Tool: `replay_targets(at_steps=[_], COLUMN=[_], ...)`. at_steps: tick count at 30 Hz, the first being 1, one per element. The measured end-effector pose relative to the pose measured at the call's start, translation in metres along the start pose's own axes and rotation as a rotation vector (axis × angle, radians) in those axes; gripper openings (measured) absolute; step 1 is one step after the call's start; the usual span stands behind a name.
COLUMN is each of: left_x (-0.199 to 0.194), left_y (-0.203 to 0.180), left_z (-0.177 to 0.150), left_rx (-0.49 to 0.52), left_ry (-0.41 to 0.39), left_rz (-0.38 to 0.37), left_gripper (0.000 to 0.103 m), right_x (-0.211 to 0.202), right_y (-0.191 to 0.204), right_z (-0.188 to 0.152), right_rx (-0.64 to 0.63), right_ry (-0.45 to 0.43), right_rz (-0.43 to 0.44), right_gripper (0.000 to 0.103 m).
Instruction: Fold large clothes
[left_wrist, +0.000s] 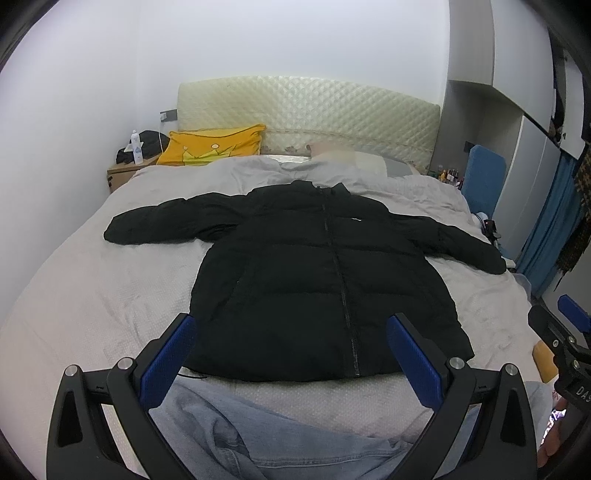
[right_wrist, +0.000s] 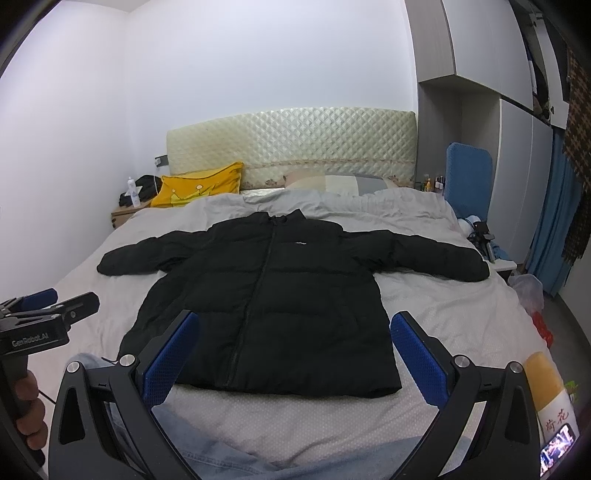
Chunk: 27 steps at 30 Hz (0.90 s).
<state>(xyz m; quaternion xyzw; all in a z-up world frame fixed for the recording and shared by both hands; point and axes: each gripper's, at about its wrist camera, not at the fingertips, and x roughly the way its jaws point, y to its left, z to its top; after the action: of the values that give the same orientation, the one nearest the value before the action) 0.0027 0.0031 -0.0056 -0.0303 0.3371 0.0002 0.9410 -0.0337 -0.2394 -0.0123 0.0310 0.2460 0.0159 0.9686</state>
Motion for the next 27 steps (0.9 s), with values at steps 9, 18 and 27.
replay_targets(at_steps=[9,18,27], left_x=[0.002,0.006,0.025], left_y=[-0.002,-0.002,-0.008], left_z=[-0.001,-0.001,0.009], left_rx=[0.008,0.005,0.008], left_ry=[0.007,0.014,0.036], left_rz=[0.002,0.000,-0.011], left_gripper=[0.103,0.103,0.103], right_x=[0.000,0.006,0.017], right_y=[0.001,0.000,-0.009], right_z=[0.000,0.002,0.005], right_rx=[-0.002,0.005,0.025], right_ry=[0.001,0.017,0.018], right_rz=[-0.002,0.004,0.021], right_gripper=[0.103,0.103,0.103])
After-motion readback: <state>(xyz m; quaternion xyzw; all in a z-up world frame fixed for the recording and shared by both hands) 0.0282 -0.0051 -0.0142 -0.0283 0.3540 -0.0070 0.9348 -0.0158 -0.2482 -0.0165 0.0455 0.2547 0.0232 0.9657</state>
